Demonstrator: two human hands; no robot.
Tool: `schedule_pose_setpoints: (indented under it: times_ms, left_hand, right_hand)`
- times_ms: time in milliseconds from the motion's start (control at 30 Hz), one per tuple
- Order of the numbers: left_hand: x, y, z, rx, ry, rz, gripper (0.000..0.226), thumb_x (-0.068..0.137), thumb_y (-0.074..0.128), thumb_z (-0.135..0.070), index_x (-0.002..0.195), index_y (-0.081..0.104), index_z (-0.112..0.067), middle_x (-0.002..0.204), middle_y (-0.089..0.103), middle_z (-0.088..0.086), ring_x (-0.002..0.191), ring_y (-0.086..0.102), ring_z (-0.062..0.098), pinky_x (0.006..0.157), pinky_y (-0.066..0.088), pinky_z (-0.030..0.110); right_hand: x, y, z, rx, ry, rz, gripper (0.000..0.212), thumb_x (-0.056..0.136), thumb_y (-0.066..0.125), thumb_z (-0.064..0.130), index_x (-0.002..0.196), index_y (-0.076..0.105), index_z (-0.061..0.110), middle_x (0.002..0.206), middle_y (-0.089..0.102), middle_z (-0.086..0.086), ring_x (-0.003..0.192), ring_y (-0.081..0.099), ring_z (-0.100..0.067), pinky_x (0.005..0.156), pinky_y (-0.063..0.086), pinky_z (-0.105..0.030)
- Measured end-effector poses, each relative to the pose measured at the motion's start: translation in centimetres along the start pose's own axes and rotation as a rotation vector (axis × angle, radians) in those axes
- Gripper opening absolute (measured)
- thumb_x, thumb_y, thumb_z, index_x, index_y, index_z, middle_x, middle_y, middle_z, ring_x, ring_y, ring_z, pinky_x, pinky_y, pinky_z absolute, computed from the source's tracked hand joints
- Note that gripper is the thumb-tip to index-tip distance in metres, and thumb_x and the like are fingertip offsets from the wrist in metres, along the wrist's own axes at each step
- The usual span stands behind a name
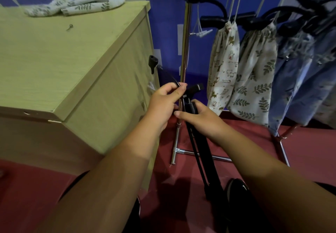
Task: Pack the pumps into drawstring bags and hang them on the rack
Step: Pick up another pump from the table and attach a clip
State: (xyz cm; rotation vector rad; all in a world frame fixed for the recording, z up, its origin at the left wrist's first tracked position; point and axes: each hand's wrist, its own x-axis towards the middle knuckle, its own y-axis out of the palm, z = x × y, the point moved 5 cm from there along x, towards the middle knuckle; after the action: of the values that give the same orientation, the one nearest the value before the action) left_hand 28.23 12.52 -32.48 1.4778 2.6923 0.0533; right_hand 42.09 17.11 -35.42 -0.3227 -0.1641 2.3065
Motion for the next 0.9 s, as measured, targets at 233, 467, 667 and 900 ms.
schedule_pose_setpoints:
  times_ms: [233, 467, 667, 900]
  left_hand:
    - [-0.1, 0.2, 0.0, -0.054, -0.038, -0.002, 0.018, 0.106, 0.064, -0.022, 0.11, 0.08, -0.016, 0.093, 0.076, -0.015, 0.097, 0.068, 0.012, 0.078, 0.055, 0.024]
    - [-2.3, 2.0, -2.2, -0.023, 0.063, 0.069, 0.018, 0.104, 0.064, -0.011, 0.093, 0.077, -0.015, 0.09, 0.077, -0.008, 0.078, 0.065, 0.0, 0.073, 0.05, 0.016]
    - [-4.0, 2.5, -4.5, 0.016, 0.066, 0.026, 0.025, 0.094, 0.064, 0.009, 0.093, 0.078, -0.011, 0.082, 0.079, -0.001, 0.075, 0.074, 0.005, 0.067, 0.055, 0.02]
    - [-6.1, 2.2, -7.3, 0.047, 0.119, 0.056, 0.02, 0.098, 0.068, 0.001, 0.112, 0.08, -0.001, 0.099, 0.081, 0.008, 0.089, 0.074, 0.012, 0.073, 0.055, 0.021]
  right_hand:
    - [-0.4, -1.1, 0.4, -0.092, 0.11, 0.142, 0.041, 0.076, 0.063, 0.02, 0.116, 0.07, 0.023, 0.09, 0.071, -0.002, 0.083, 0.067, -0.02, 0.082, 0.053, -0.044]
    - [-1.4, -5.6, 9.1, -0.334, -0.21, -0.385, 0.016, 0.101, 0.066, 0.026, 0.115, 0.074, 0.028, 0.106, 0.072, 0.008, 0.095, 0.069, -0.014, 0.074, 0.048, -0.02]
    - [-1.2, -2.3, 16.2, -0.629, -0.331, -0.39, 0.055, 0.095, 0.074, 0.057, 0.135, 0.07, 0.02, 0.112, 0.071, 0.004, 0.105, 0.066, -0.018, 0.083, 0.051, -0.035]
    - [-2.5, -2.1, 19.2, -0.359, -0.292, -0.362, 0.016, 0.1, 0.065, 0.022, 0.091, 0.077, 0.025, 0.084, 0.08, 0.0, 0.078, 0.075, -0.018, 0.076, 0.061, -0.039]
